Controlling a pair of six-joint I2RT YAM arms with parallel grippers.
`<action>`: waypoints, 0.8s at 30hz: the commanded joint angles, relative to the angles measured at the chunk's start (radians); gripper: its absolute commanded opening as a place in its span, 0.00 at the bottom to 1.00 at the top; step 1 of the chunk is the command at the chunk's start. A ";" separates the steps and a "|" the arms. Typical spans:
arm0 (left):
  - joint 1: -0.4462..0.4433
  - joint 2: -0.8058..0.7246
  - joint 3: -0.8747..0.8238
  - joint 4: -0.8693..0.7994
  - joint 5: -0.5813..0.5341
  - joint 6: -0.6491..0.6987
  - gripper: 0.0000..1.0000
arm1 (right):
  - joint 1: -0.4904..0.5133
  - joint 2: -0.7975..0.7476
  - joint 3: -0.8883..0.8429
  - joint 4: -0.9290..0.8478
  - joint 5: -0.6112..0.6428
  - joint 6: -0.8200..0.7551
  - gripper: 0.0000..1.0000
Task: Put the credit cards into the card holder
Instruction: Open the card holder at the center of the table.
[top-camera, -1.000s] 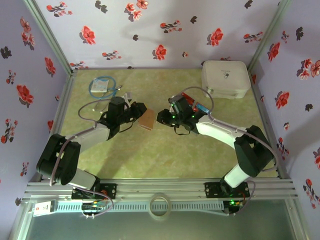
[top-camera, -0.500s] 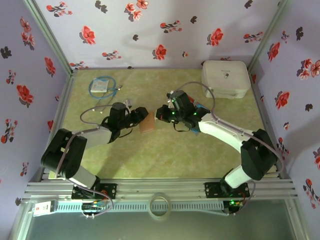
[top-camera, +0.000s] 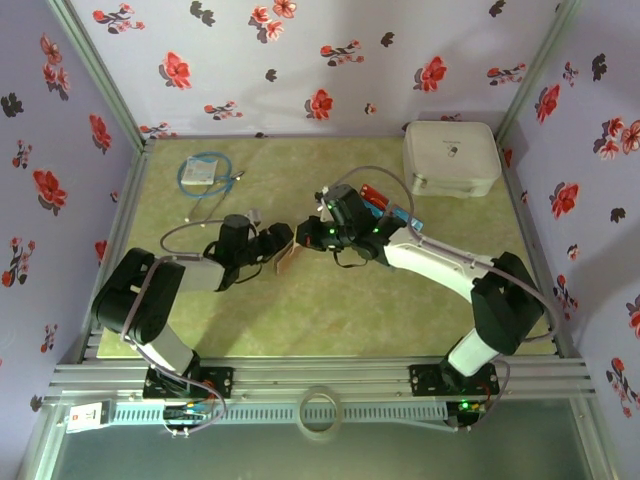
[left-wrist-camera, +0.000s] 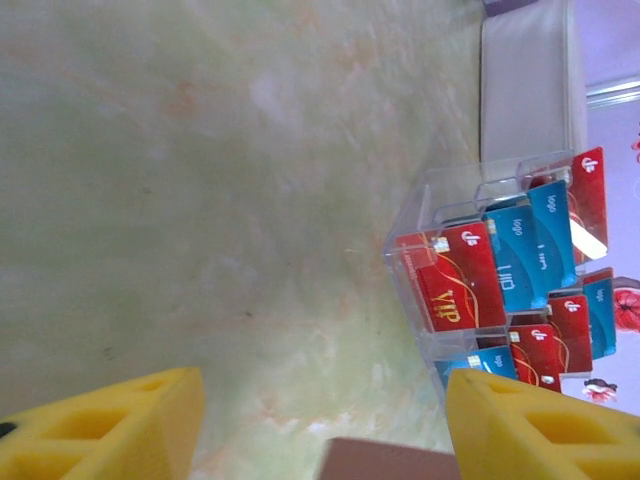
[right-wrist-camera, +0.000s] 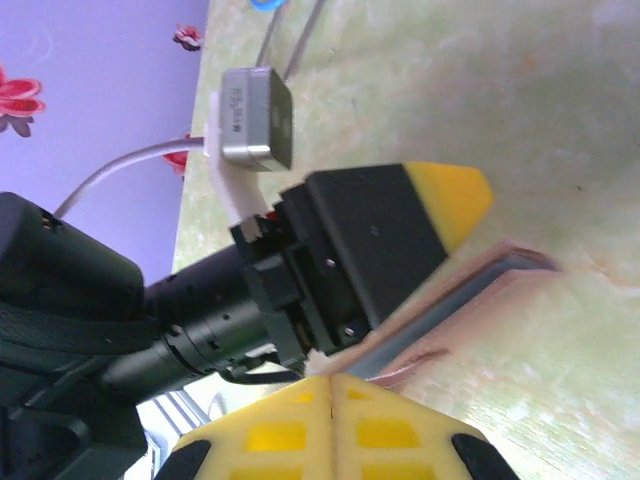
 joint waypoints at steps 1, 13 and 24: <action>0.022 -0.004 -0.040 0.018 0.005 0.042 0.66 | -0.009 0.010 -0.044 0.048 -0.025 -0.019 0.00; 0.070 -0.102 -0.088 -0.112 -0.014 0.114 0.69 | -0.019 0.028 -0.061 0.067 -0.062 -0.031 0.00; 0.041 -0.163 -0.010 -0.433 -0.073 0.255 0.69 | -0.064 0.020 -0.096 0.062 -0.088 -0.067 0.00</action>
